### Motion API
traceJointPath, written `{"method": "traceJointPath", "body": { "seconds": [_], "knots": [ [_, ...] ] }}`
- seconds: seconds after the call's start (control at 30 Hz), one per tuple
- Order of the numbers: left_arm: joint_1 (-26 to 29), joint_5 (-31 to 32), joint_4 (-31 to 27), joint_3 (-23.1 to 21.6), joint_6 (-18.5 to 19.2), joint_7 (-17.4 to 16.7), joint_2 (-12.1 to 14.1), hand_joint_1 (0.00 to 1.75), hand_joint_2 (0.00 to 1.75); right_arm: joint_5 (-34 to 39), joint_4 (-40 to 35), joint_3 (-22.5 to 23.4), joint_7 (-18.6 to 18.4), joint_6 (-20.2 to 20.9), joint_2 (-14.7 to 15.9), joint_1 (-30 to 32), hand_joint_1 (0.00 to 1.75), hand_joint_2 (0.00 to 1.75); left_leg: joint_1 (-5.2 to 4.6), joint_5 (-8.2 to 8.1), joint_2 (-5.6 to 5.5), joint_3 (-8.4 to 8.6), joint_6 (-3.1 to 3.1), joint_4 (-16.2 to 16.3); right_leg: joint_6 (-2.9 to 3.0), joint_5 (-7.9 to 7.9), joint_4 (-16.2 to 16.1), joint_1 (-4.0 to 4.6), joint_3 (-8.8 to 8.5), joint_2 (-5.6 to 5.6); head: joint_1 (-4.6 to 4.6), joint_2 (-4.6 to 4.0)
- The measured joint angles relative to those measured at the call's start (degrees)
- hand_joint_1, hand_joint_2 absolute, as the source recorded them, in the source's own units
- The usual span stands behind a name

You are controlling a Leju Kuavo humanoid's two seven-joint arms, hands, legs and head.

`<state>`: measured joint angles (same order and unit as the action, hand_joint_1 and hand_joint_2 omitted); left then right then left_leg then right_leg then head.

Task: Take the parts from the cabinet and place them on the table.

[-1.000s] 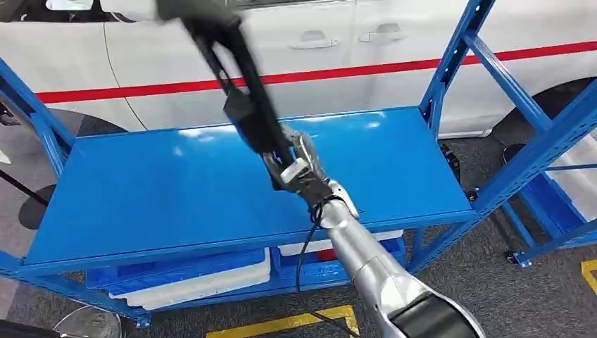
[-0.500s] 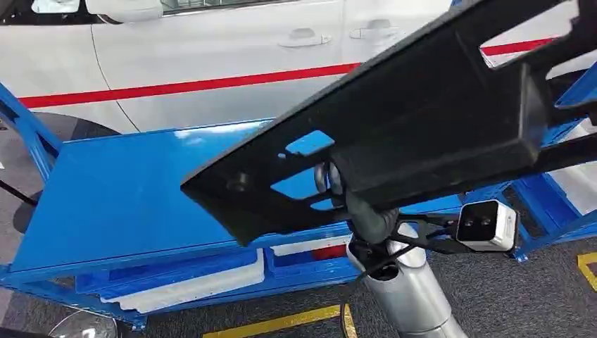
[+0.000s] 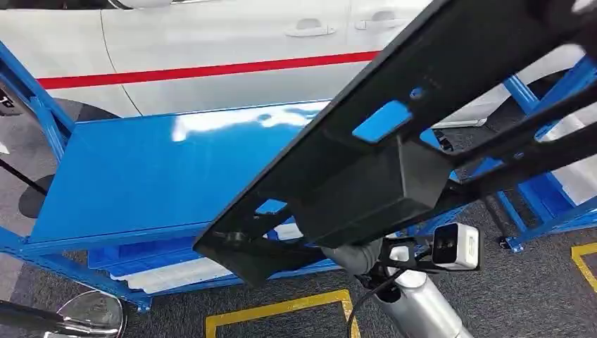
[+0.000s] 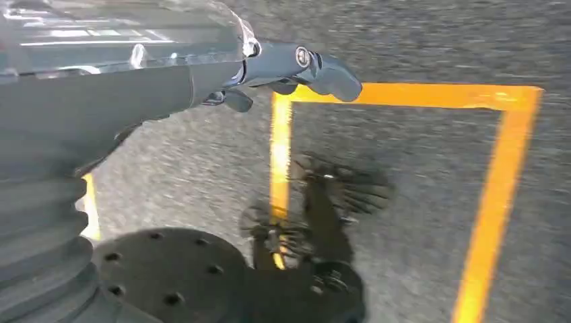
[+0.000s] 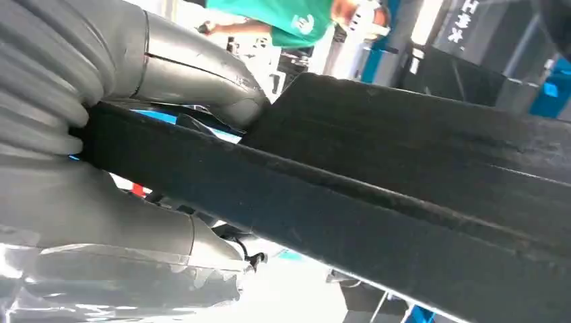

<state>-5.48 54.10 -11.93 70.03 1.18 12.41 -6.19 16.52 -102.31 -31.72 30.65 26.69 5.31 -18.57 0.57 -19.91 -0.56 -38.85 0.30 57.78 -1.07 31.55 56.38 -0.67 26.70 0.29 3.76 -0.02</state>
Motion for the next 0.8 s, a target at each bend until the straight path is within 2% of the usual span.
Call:
{"method": "traceJointPath", "body": {
  "seconds": [0.03,0.07,0.13,0.17,0.2,0.27,0.3,0.33,0.37,0.4,0.43,0.47,0.5,0.53,0.57,0.6,0.63,0.67,0.7,0.73,0.77,0.8],
  "knots": [
    [0.2,0.0,0.0,0.0,0.0,-0.5,0.0,0.00,1.75,-0.9,0.0,-0.3,0.3,-0.3,0.1,0.8,1.73,1.75,0.03,0.39,0.02,0.44,-0.35,-0.3,0.46,-1.10,1.0,0.25,0.45,0.21,0.07,0.00],
    [0.3,0.0,0.0,0.0,-0.1,-0.9,0.1,0.00,1.75,-1.4,0.0,-0.5,0.5,-0.6,0.3,1.2,1.73,1.75,0.08,0.74,0.04,0.51,-0.70,-0.3,0.60,-0.97,0.6,0.32,0.40,0.19,0.04,0.00],
    [0.6,0.1,0.0,0.0,-0.1,-1.1,0.2,0.00,1.75,-1.9,-0.2,-1.0,0.5,-0.7,0.4,1.5,1.73,1.75,0.06,1.85,-0.07,0.30,-1.67,-0.7,1.56,-1.81,0.7,0.35,1.20,0.07,0.02,0.00],
    [0.6,0.1,0.0,0.0,0.0,-1.3,0.3,0.00,1.75,-2.0,-0.2,-1.2,0.5,-0.7,0.4,1.6,1.73,1.75,0.43,0.69,0.02,-0.20,-1.78,-0.1,2.22,-2.66,0.6,0.07,1.79,-0.40,0.02,0.00],
    [0.6,0.1,0.0,0.0,-0.1,-1.8,0.4,0.00,1.75,-1.9,-0.2,-1.3,0.4,-0.7,0.5,1.6,1.73,1.75,0.39,-3.01,0.16,-1.38,-1.85,2.3,2.82,-3.34,0.5,0.13,2.64,-0.38,0.02,0.00],
    [0.6,0.6,0.0,0.0,-0.1,-3.2,0.4,0.00,1.75,-1.8,-0.5,-1.3,0.2,-1.0,0.5,1.8,1.73,1.75,0.51,-10.11,0.20,-3.50,-2.21,10.6,3.11,-4.65,0.6,0.37,4.26,-0.49,0.04,0.00],
    [0.7,0.7,0.0,0.0,-0.1,-3.9,0.4,0.00,1.75,-1.8,-0.7,-1.4,0.3,-1.5,0.5,1.9,1.73,1.75,0.51,-12.25,0.20,-4.36,-2.39,15.3,3.18,-5.31,0.6,0.57,5.19,-0.59,0.04,0.00],
    [0.7,1.1,0.0,0.0,-0.2,-4.6,0.5,0.00,1.75,-2.1,-1.1,-1.4,0.5,-2.1,0.5,2.1,1.73,1.75,0.51,-12.33,0.20,-4.42,-2.40,18.6,3.19,-6.05,0.7,0.83,6.11,-0.62,0.04,0.00],
    [0.7,1.3,0.0,0.0,-0.3,-5.1,0.6,0.00,1.75,-2.7,-1.5,-1.4,0.9,-3.0,0.5,2.5,1.73,1.75,0.50,-10.95,0.20,-3.44,-2.30,19.0,3.19,-6.63,0.7,1.02,6.94,-0.75,0.04,0.00],
    [0.7,1.6,0.0,0.0,-0.4,-5.7,0.6,0.00,1.75,-3.7,-2.1,-1.4,1.6,-4.0,0.6,3.1,1.73,1.75,0.47,-8.85,0.20,-1.14,-2.05,17.1,3.13,-7.23,0.8,1.20,7.79,-0.84,0.04,0.00],
    [0.8,1.8,0.0,0.0,-0.6,-6.2,0.8,0.00,1.75,-4.6,-2.8,-1.3,2.2,-4.8,0.6,3.7,1.73,1.75,0.40,-7.28,0.20,2.10,-1.68,13.1,3.05,-7.78,0.8,1.34,8.53,-0.84,0.04,0.00],
    [0.8,2.1,0.0,-0.1,-0.7,-6.6,0.9,0.00,1.75,-5.3,-3.6,-1.3,2.8,-5.3,0.7,4.3,1.73,1.75,0.17,-7.03,0.19,6.45,-1.15,7.5,2.98,-8.33,0.9,1.44,9.10,-0.83,0.04,0.00],
    [0.8,2.3,0.0,-0.1,-0.8,-6.9,1.1,0.00,1.75,-5.5,-4.4,-1.3,3.0,-5.6,0.7,4.8,1.73,1.75,-0.15,-9.17,0.19,10.83,-0.58,1.6,2.74,-8.73,1.0,1.59,9.39,-0.84,0.04,0.00],
    [0.8,2.4,0.0,-0.1,-0.8,-7.0,1.1,0.00,1.75,-5.6,-5.0,-1.3,3.3,-5.7,0.7,5.3,1.73,1.75,-0.29,-10.16,0.23,12.82,-0.45,-2.3,2.43,-9.19,1.1,1.64,9.57,-0.97,0.02,0.00],
    [0.9,2.4,0.0,-0.1,-0.8,-7.1,1.2,0.00,1.75,-5.6,-5.5,-1.3,3.5,-5.8,0.7,5.7,1.73,1.75,-0.58,-9.57,0.20,12.11,-0.26,-1.6,2.10,-9.72,0.8,1.42,9.44,-1.12,0.02,0.00],
    [0.9,2.5,0.0,-0.1,-0.8,-7.1,1.2,0.00,1.75,-5.7,-5.9,-1.3,3.5,-5.7,0.7,5.9,1.73,1.75,-0.79,-9.44,0.19,12.12,-0.08,-1.8,1.82,-10.17,0.8,1.15,9.56,-1.10,0.04,0.00],
    [0.9,2.5,0.0,-0.1,-0.9,-7.2,1.3,0.00,1.75,-5.7,-6.2,-1.3,3.5,-5.5,0.7,6.2,1.73,1.75,-0.95,-8.94,0.22,11.90,0.38,-2.0,1.47,-10.60,0.7,1.11,9.58,-1.09,0.04,0.00],
    [1.1,2.4,0.0,-0.1,-1.0,-7.2,1.2,0.00,1.75,-5.7,-6.6,-1.2,3.5,-5.2,0.7,6.7,1.73,1.75,-0.10,-7.75,0.58,11.69,0.95,-3.0,1.11,-10.34,1.0,1.19,10.02,-0.98,0.04,0.00],
    [1.0,2.4,0.0,-0.1,-1.1,-7.2,1.3,0.00,1.75,-5.5,-6.9,-1.0,3.5,-4.4,0.7,7.1,1.73,1.75,-0.33,-7.08,0.78,10.86,1.38,-3.2,0.84,-7.63,2.5,1.15,10.70,-0.59,0.02,0.00],
    [1.0,2.4,-0.1,-0.1,-1.2,-7.2,1.4,0.00,1.75,-5.1,-7.2,-1.0,3.2,-3.7,0.7,7.4,1.73,1.75,-0.36,-6.17,0.87,10.05,1.69,-3.1,0.58,-3.24,6.3,0.90,12.11,-0.36,0.04,0.00],
    [1.1,2.7,-0.1,-0.1,-1.2,-7.2,1.5,0.00,1.75,-4.7,-7.6,-0.9,2.8,-3.2,0.9,7.8,1.73,1.75,-0.37,-5.43,0.89,9.11,1.70,-3.0,0.32,0.03,10.6,0.70,13.22,-0.34,0.04,0.00],
    [1.1,3.0,-0.1,-0.1,-1.2,-7.1,1.5,0.00,1.75,-4.2,-7.8,-0.7,2.5,-3.0,1.0,8.4,1.73,1.75,-0.43,-4.74,0.91,8.18,1.65,-2.9,0.07,2.20,14.9,0.48,14.17,-0.34,0.04,0.00]
  ]
}}
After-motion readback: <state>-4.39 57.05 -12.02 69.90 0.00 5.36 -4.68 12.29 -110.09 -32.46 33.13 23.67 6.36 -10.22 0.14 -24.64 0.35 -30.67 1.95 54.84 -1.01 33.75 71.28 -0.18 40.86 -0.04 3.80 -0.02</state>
